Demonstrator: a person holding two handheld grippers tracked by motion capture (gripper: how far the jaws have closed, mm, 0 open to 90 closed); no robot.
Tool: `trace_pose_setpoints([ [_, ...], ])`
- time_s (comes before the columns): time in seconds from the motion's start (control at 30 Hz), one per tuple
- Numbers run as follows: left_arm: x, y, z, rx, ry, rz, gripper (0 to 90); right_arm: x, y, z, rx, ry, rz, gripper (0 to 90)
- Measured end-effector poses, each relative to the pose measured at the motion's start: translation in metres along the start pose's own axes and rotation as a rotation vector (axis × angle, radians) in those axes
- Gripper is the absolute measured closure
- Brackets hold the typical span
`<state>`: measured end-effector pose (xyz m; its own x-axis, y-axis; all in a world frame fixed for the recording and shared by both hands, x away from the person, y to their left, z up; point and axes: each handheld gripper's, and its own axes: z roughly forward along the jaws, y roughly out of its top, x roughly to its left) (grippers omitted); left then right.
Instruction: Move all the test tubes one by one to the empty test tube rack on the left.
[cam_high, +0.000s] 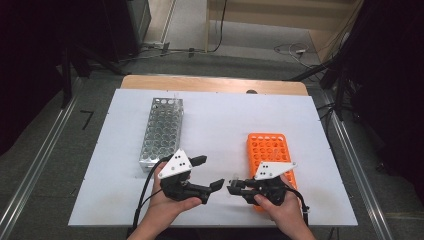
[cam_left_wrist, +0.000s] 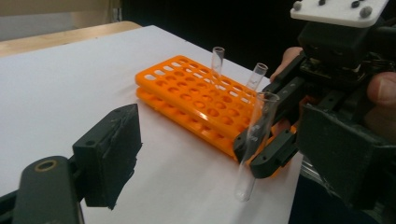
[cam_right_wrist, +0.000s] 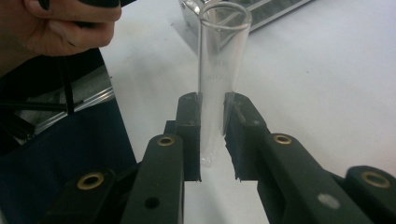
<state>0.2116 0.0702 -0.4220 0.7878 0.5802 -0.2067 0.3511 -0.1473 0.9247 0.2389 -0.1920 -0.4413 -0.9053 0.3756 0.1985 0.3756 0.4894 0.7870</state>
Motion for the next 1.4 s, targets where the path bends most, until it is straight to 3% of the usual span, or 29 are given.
trace_pose_setpoints([
  [0.23,-0.009,-0.003,0.010,0.012,-0.044,0.016,25.3,0.003,0.001,0.005,0.000,0.014,0.008,73.3],
  [0.5,-0.018,-0.006,0.023,0.038,-0.083,0.039,44.2,0.009,0.002,0.009,0.006,0.020,-0.003,73.3],
  [0.8,-0.020,-0.008,0.028,0.052,-0.110,0.029,69.7,0.013,0.003,0.010,0.007,0.030,-0.016,73.3],
  [1.2,-0.020,-0.007,0.027,0.045,-0.075,0.033,75.6,0.013,0.002,0.011,0.005,0.030,-0.014,72.0],
  [1.4,-0.017,-0.006,0.026,0.038,-0.055,0.033,75.8,0.012,0.001,0.011,-0.013,0.059,-0.012,52.0],
])
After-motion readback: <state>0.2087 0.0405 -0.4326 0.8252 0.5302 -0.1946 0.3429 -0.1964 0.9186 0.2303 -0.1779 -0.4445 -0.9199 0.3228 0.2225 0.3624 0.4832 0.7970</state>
